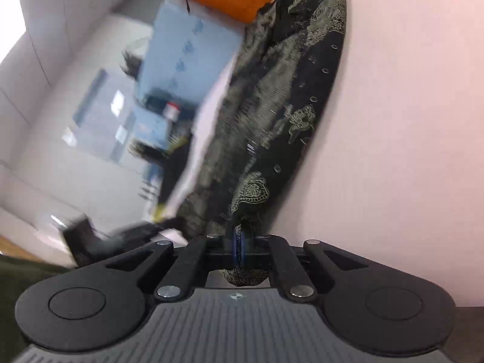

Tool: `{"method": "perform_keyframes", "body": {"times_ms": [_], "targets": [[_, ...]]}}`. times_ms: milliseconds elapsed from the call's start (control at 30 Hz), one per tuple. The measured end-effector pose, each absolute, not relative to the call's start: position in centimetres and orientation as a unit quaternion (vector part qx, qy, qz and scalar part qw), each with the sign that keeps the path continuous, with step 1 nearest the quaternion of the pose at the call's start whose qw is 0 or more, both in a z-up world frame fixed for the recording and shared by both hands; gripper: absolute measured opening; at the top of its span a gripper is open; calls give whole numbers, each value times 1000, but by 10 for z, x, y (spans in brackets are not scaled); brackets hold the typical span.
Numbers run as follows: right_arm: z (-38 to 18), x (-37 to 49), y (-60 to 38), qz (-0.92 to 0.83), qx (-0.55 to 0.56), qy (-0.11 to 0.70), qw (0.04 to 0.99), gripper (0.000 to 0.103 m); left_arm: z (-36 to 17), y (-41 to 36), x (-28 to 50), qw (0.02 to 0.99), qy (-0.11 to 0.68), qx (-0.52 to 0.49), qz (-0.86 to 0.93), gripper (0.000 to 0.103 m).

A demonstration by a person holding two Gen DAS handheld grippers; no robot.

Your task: Fold clothes

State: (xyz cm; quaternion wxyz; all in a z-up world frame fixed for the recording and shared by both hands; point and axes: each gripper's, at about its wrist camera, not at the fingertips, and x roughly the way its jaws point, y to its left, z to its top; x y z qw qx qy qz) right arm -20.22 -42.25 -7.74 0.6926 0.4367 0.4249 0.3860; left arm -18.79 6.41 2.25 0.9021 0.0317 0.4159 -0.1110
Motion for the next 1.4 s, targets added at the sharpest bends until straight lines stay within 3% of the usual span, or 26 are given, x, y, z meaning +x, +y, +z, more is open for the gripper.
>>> {"method": "perform_keyframes", "body": {"times_ms": [300, 367, 433, 467, 500, 533, 567, 600, 633, 667, 733, 833, 1067, 1400], "targets": [[-59, -102, -422, 361, 568, 305, 674, 3, 74, 70, -22, 921, 355, 45, -151, 2], [-54, -60, -421, 340, 572, 291, 688, 3, 80, 25, 21, 924, 353, 54, -138, 3], [-54, -17, -421, 305, 578, 287, 700, 5, 81, -13, 66, 921, 369, 56, -111, 8], [-57, 2, -422, 280, 586, 285, 705, 7, 82, -15, 78, 921, 375, 45, -96, 17], [-59, 15, -425, 254, 594, 282, 709, 16, 84, -11, 88, 921, 379, 29, -83, 20], [-61, 27, -428, 228, 602, 279, 712, 46, 86, -7, 97, 921, 383, 14, -69, 25], [-60, 34, -431, 208, 602, 271, 721, 58, 88, -4, 107, 921, 387, -1, -56, 37], [-56, 35, -433, 197, 601, 260, 730, 64, 88, 3, 106, 922, 383, -11, -53, 46], [-52, 34, -435, 198, 600, 251, 733, 65, 88, 12, 100, 924, 377, -20, -54, 62], [-47, 31, -437, 202, 593, 254, 737, 67, 85, 19, 92, 927, 371, -20, -58, 64], [-37, 21, -439, 207, 566, 272, 750, 77, 75, 29, 78, 927, 368, 10, -63, 64], [-23, 4, -439, 206, 509, 310, 776, 81, 61, 35, 66, 924, 373, 54, -65, 64], [36, 12, -428, 189, 426, 326, 822, 82, 51, 35, 64, 917, 376, 115, -73, 65], [138, 53, -421, 184, 319, 316, 875, 93, 76, 18, 93, 925, 353, 137, -43, 66]]}}
